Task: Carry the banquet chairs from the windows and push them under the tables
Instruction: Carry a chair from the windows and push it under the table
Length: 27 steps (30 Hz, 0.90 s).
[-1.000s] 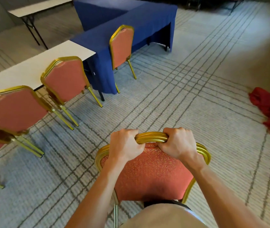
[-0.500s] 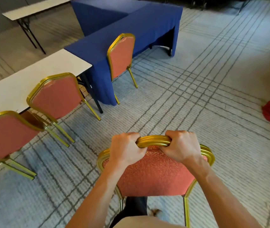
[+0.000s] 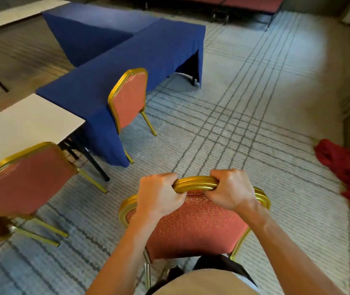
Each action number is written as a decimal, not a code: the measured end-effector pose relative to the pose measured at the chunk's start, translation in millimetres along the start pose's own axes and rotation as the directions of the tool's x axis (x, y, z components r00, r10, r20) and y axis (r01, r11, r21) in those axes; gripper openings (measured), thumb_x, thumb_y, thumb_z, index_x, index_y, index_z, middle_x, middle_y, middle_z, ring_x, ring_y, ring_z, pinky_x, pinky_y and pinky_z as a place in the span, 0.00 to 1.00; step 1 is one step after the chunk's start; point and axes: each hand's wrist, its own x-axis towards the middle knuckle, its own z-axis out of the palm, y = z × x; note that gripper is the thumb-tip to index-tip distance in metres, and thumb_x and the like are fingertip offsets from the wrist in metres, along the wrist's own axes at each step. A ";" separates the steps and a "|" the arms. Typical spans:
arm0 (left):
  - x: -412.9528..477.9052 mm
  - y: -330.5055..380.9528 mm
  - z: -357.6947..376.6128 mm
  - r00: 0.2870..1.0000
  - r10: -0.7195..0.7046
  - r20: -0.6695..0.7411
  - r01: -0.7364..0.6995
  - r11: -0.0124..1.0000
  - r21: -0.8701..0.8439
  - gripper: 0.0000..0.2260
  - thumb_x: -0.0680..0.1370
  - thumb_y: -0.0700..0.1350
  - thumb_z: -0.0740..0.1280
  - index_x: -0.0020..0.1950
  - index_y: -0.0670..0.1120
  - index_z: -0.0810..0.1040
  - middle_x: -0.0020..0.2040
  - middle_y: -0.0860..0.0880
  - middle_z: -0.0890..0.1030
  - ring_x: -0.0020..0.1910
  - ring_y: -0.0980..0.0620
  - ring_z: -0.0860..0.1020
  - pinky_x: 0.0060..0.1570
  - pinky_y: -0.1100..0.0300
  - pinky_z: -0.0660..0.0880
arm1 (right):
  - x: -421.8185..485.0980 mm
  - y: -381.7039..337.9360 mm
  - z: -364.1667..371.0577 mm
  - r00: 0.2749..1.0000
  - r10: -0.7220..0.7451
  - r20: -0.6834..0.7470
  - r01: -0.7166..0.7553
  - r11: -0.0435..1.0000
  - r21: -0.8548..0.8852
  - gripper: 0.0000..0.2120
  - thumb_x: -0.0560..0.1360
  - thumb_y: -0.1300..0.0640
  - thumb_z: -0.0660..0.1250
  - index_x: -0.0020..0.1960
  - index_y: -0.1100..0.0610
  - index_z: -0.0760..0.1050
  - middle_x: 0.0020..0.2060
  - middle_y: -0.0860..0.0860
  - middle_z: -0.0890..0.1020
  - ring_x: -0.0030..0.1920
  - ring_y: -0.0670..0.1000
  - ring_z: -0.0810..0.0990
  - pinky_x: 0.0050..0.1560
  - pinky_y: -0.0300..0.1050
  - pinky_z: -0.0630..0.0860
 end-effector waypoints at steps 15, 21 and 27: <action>249.1 -40.0 110.8 0.997 0.056 0.058 -0.056 0.998 -0.008 0.16 0.69 0.55 0.68 0.31 0.54 0.61 0.26 0.57 0.62 0.23 0.51 0.71 0.28 0.62 0.58 | 240.2 132.3 14.0 0.995 0.058 0.087 -0.059 0.998 0.014 0.21 0.68 0.41 0.71 0.30 0.48 0.63 0.31 0.49 0.81 0.37 0.57 0.81 0.42 0.48 0.74; 339.4 -50.2 142.6 0.999 -0.002 0.050 0.002 1.000 -0.004 0.17 0.68 0.55 0.69 0.30 0.53 0.61 0.26 0.57 0.62 0.23 0.52 0.70 0.27 0.62 0.58 | 333.6 173.3 1.2 0.994 0.017 0.109 -0.019 1.000 0.016 0.22 0.69 0.42 0.72 0.29 0.47 0.60 0.30 0.48 0.80 0.37 0.57 0.81 0.43 0.48 0.74; 424.3 -69.6 177.0 0.999 -0.027 0.021 0.027 0.999 -0.021 0.17 0.68 0.55 0.68 0.31 0.53 0.61 0.26 0.56 0.63 0.22 0.52 0.69 0.25 0.61 0.58 | 427.6 210.4 -2.4 0.994 -0.029 0.107 0.031 0.999 -0.022 0.15 0.69 0.43 0.72 0.33 0.49 0.71 0.30 0.48 0.81 0.37 0.57 0.81 0.41 0.48 0.73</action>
